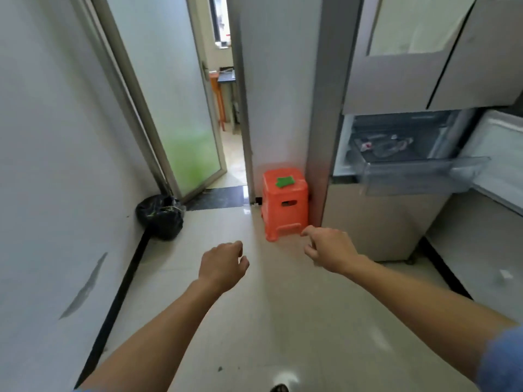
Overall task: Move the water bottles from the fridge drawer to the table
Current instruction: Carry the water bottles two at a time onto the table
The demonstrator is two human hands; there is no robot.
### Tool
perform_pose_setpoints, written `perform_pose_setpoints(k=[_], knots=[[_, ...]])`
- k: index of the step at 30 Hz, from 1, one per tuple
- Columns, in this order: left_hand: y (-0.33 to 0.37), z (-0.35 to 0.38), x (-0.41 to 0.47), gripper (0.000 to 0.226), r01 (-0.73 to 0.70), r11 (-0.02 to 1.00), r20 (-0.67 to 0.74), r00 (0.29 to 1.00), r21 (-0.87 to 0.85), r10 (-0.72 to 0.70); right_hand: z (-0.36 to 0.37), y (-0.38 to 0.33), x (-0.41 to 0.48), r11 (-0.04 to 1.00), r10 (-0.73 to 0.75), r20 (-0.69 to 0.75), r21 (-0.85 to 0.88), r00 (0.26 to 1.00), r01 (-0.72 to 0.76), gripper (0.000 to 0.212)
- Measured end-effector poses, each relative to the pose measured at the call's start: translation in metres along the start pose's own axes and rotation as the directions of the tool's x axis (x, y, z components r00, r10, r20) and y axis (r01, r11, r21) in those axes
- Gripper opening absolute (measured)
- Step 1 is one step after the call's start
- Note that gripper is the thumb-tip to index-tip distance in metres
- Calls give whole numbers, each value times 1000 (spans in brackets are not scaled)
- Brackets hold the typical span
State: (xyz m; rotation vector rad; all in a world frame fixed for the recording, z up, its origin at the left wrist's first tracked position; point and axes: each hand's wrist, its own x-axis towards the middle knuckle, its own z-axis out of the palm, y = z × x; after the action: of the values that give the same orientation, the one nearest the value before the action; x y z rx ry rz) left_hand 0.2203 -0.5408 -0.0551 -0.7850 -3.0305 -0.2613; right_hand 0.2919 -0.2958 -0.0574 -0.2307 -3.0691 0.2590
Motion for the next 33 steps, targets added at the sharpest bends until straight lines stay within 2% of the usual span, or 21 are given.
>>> perform_pose_setpoints(k=[5, 11, 15, 20, 27, 30, 33], knots=[[73, 20, 127, 21, -211, 976, 25, 977, -44, 213, -22, 100, 38, 971, 237, -54, 0, 970, -237, 34], [171, 27, 244, 24, -431, 897, 41, 899, -94, 436, -44, 206, 47, 888, 459, -117, 48, 881, -456, 36], [241, 42, 298, 20, -498, 860, 71, 859, -110, 507, -57, 282, 55, 825, 566, -137, 88, 813, -559, 36], [320, 72, 355, 19, -510, 844, 46, 851, -165, 523, -61, 378, 91, 816, 578, -160, 132, 800, -563, 35], [421, 106, 455, 15, -380, 897, 14, 919, -224, 393, -78, 507, 189, 888, 456, -251, 190, 854, -419, 29], [442, 123, 481, 16, -320, 916, 59, 937, -241, 343, -79, 548, 237, 887, 445, -194, 231, 874, -400, 31], [448, 141, 495, 20, -288, 931, 156, 932, -225, 326, -63, 578, 284, 878, 441, -52, 232, 896, -419, 30]])
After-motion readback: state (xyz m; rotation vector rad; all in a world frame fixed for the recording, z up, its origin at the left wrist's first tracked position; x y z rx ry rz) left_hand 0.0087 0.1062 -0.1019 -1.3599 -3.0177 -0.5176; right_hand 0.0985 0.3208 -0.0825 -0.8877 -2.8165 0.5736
